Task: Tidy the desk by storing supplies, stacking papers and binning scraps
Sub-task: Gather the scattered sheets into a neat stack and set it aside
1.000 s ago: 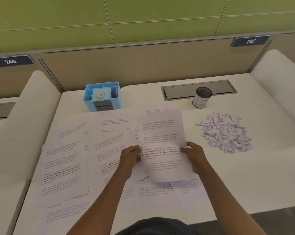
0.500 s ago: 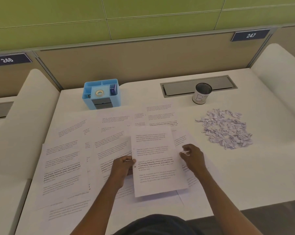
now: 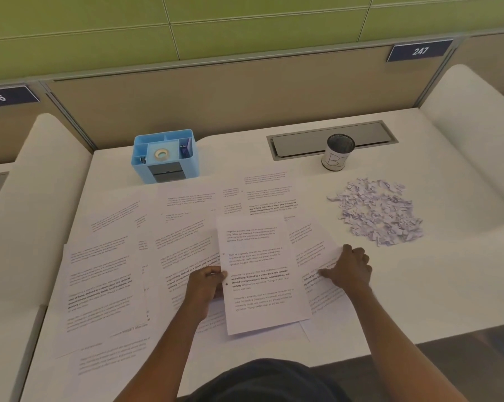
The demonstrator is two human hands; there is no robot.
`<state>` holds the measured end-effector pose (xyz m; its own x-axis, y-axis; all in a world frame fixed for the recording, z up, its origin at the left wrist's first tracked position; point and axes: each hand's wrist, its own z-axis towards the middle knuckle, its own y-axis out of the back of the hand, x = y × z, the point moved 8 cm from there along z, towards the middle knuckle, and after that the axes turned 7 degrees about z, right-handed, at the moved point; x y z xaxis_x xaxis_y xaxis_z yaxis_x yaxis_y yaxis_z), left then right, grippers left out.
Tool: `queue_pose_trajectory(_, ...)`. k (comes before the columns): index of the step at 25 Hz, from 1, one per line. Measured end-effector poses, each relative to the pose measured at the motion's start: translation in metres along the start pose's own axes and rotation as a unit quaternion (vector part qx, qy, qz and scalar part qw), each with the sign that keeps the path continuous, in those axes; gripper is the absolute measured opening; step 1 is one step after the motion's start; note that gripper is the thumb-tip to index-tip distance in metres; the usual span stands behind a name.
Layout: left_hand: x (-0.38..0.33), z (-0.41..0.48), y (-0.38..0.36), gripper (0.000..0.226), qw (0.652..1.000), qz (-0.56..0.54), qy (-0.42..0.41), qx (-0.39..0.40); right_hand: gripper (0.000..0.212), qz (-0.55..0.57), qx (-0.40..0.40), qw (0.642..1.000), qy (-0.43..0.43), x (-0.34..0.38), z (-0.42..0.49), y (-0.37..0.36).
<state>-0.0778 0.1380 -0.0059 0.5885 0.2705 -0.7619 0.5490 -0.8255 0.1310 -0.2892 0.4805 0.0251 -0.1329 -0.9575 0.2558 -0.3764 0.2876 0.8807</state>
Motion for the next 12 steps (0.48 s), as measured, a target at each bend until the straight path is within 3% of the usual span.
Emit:
queue_pose_trajectory(5, 0.001, 0.002, 0.000, 0.008, 1.000, 0.002, -0.001, 0.002, 0.094, 0.048, 0.014, 0.999, -0.019, -0.004, 0.002, -0.004)
queue_pose_trajectory(10, -0.003, 0.004, 0.004, 0.008, 1.000, -0.003, -0.007, -0.008, 0.029, 0.154, -0.020, 0.988, 0.008, 0.007, 0.000, 0.018)
queue_pose_trajectory(12, -0.005, 0.006, 0.007, 0.008, 1.000, -0.004, -0.007, -0.017, 0.020, 0.145, -0.065, 0.987, 0.034, 0.020, -0.006, 0.042)
